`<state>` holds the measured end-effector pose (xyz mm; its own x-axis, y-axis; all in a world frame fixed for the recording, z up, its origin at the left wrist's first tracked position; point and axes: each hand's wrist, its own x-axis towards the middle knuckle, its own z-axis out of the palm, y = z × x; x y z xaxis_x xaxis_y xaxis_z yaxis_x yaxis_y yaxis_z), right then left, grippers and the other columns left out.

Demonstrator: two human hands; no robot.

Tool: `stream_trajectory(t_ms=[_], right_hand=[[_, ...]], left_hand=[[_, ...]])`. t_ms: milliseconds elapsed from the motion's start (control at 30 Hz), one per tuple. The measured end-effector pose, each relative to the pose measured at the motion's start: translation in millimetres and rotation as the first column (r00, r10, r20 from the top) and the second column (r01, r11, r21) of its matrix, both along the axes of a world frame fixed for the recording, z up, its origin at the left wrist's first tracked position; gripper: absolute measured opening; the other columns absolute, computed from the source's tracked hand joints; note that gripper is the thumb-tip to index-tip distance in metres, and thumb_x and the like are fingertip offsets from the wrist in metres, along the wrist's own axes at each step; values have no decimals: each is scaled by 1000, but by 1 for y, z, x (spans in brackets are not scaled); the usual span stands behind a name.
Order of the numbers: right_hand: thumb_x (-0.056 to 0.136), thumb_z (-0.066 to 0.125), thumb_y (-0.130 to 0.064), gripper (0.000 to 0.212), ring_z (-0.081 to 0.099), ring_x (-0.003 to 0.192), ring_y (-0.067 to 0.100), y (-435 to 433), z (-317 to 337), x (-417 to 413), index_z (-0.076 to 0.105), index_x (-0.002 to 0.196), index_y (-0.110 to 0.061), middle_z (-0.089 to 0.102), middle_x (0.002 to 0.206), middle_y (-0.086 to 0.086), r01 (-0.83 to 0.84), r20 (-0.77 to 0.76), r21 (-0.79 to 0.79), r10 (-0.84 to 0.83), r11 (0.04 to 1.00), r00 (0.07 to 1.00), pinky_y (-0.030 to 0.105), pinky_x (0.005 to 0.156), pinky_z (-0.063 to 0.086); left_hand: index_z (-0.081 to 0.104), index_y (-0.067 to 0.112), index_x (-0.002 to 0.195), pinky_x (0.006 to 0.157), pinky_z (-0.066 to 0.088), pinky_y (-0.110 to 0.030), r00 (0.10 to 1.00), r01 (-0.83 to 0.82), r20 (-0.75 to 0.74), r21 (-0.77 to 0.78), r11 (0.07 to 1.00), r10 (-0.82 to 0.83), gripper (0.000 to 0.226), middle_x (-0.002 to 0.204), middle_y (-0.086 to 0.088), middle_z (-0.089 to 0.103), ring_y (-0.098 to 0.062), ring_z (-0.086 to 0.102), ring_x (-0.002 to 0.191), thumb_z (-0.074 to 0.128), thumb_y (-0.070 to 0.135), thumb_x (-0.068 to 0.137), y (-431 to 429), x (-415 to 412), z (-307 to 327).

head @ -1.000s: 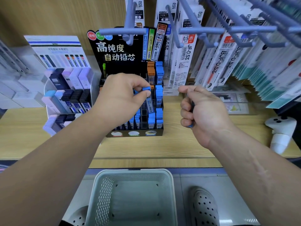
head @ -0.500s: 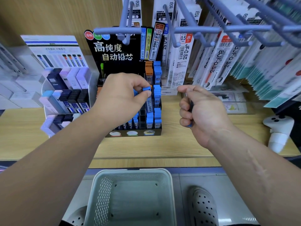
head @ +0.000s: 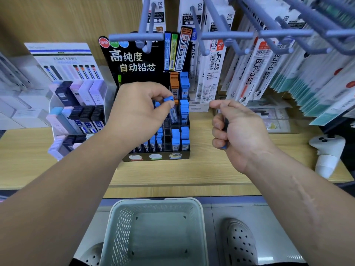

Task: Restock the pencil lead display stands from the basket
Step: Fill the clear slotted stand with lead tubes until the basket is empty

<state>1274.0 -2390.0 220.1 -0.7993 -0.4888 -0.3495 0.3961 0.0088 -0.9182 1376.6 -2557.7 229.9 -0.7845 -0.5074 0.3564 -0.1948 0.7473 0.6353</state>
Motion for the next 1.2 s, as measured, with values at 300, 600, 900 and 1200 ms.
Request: stream_trajectory(t_ms=[300,600,900,1200], right_hand=[[107,40,-15,26,30,43,11,0,-2,-1,66,108,-17,42,55,-1,18,4,-19,-18,1000,1000,23,42,30],[95,48,-13,18,31,48,14,-1,0,0,64,101,-7,43,59,2,52,123,-104,-39,993,992,27,45,30],[102,45,-11,24,38,48,14,-1,-2,4,69,99,-10,50,59,2,-7,50,-73,11,997,999,27,46,35],[103,44,-13,25,36,48,13,1,-3,1,68,105,-9,48,60,1,-27,59,-90,32,996,998,26,46,34]], left_hand=[[78,16,92,54,32,0,998,45,52,-11,999,-45,6,55,31,55,15,51,53,73,17,90,3,0,-2],[79,18,97,58,33,3,996,59,72,-44,997,-56,9,56,28,51,21,50,57,73,17,90,2,-2,2],[78,20,97,60,37,-3,995,36,97,-40,999,-32,9,73,20,61,16,51,59,72,22,91,-3,-6,1],[78,15,95,58,35,2,997,22,70,-22,1000,-20,8,77,12,66,16,51,57,72,18,91,-2,-6,2]])
